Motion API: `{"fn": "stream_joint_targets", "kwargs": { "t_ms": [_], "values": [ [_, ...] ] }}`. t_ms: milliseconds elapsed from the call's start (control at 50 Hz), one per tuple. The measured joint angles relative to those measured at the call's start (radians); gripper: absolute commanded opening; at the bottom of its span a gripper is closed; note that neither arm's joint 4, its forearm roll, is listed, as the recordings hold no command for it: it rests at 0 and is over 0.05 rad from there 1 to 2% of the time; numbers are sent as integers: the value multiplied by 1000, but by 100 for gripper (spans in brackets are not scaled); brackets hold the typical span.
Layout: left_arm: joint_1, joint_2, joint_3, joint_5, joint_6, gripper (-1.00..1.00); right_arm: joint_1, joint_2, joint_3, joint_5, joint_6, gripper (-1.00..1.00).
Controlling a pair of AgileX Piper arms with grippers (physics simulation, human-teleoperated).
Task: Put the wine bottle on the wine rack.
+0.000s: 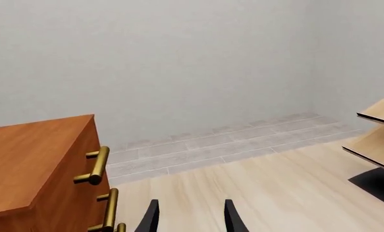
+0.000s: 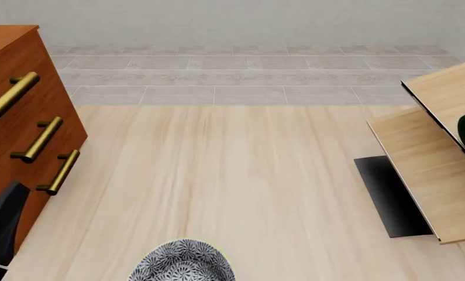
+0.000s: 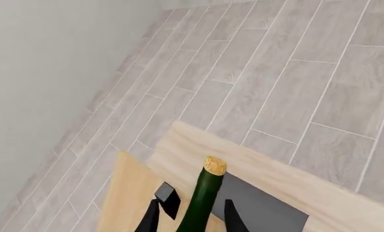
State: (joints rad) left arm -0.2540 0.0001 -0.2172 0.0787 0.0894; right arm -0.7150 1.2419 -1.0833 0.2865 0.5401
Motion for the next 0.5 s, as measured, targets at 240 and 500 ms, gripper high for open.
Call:
{"fn": "stream_joint_targets", "kwargs": {
  "t_ms": [240,500],
  "values": [
    [-1,0,-6,3,-1,100,2,-53,-29,47,6,100],
    [-2,0,-19,13,-3,100,26,-119,-44,87,2,100]
  ]
}}
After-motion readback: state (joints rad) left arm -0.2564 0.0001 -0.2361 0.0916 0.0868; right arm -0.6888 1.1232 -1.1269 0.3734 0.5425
